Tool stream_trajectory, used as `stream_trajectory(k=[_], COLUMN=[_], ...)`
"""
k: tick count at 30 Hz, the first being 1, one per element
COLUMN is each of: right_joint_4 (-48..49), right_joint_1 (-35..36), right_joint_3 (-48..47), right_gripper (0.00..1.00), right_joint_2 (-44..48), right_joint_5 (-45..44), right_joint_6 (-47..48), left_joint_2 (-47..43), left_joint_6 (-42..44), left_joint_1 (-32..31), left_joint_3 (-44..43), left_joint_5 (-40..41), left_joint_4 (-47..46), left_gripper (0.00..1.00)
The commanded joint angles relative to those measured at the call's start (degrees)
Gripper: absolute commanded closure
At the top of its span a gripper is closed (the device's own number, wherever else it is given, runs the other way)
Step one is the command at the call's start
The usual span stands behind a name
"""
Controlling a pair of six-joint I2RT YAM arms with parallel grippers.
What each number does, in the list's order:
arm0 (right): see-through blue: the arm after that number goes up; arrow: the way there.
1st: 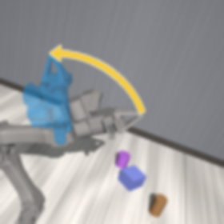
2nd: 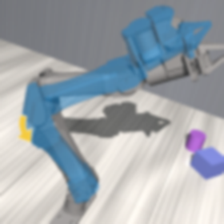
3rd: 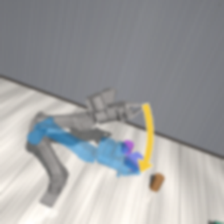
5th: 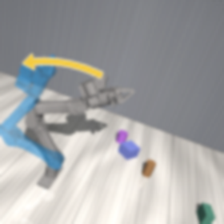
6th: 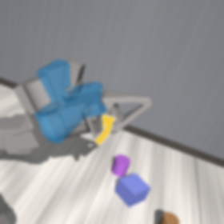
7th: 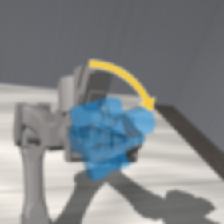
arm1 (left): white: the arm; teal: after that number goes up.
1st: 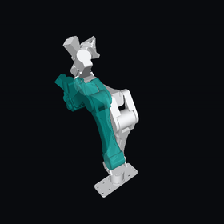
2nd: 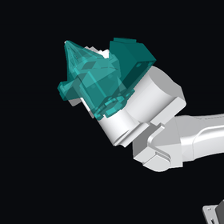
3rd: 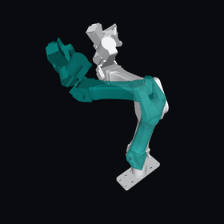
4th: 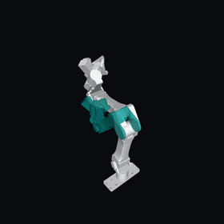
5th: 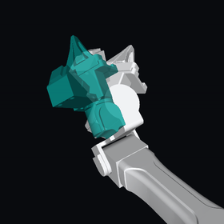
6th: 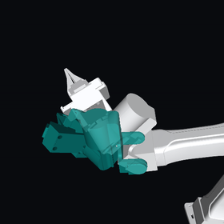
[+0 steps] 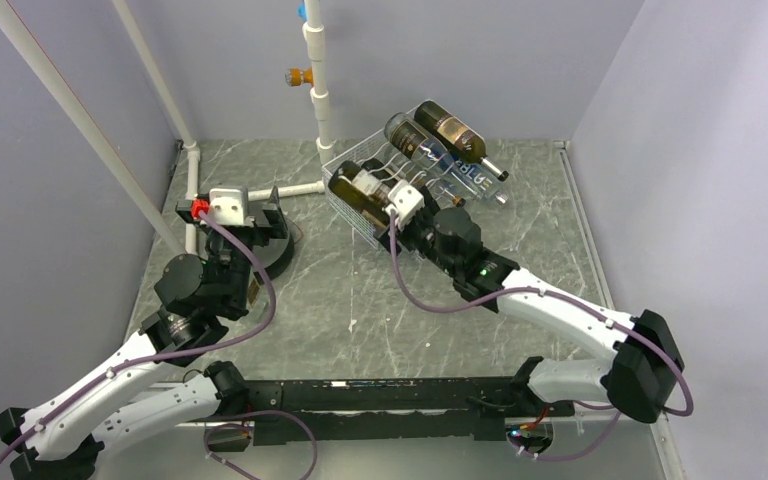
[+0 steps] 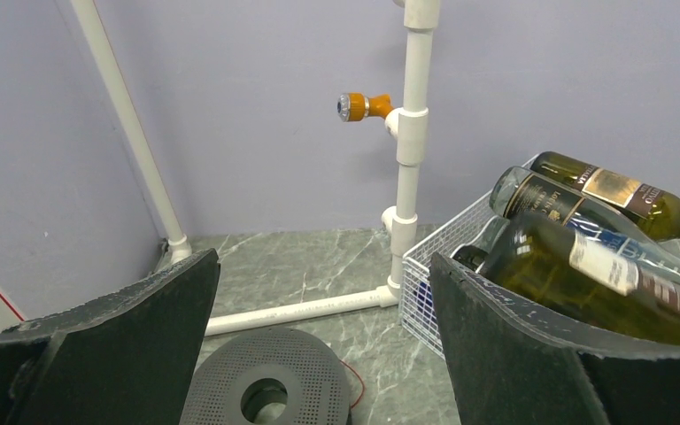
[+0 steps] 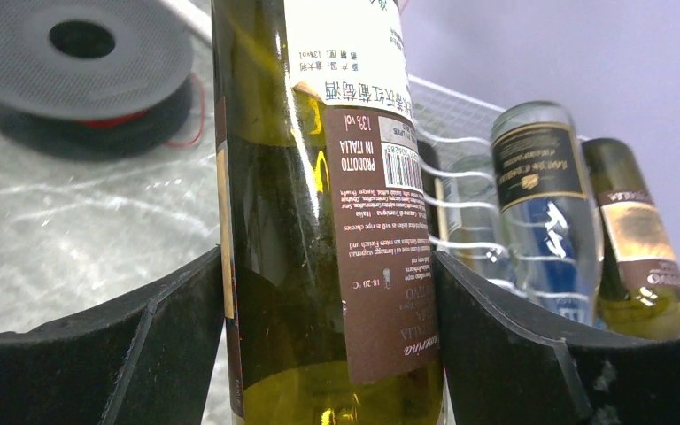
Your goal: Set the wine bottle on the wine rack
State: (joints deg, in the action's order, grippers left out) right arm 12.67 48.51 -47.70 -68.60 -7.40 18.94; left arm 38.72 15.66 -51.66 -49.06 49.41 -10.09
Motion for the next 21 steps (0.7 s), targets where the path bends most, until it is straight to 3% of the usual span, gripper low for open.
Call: stream_trajectory(k=[1,12,21], right_joint_4=[8.12,-3.56,-2.67], right_joint_1=[-4.19,-16.57,-21.1], right_joint_3=[-9.4,-25.77,-30.86], right_gripper=[1.0,1.0,1.0], right_joint_2=[-2.79,-15.34,-24.98], right_joint_5=[4.22,16.96,20.32], right_joint_6=[-0.95,1.05,-0.98], left_joint_2=[0.02,0.65,0.43], left_joint_6=[0.26,-0.77,-0.57], left_joint_1=[0.24,0.78,1.52], left_joint_3=[-0.41,-0.92,-0.6], left_joint_5=[0.19,-0.93,-1.2], left_joint_4=[-1.83,-0.57,-0.94], left_gripper=[0.06,0.06,0.06])
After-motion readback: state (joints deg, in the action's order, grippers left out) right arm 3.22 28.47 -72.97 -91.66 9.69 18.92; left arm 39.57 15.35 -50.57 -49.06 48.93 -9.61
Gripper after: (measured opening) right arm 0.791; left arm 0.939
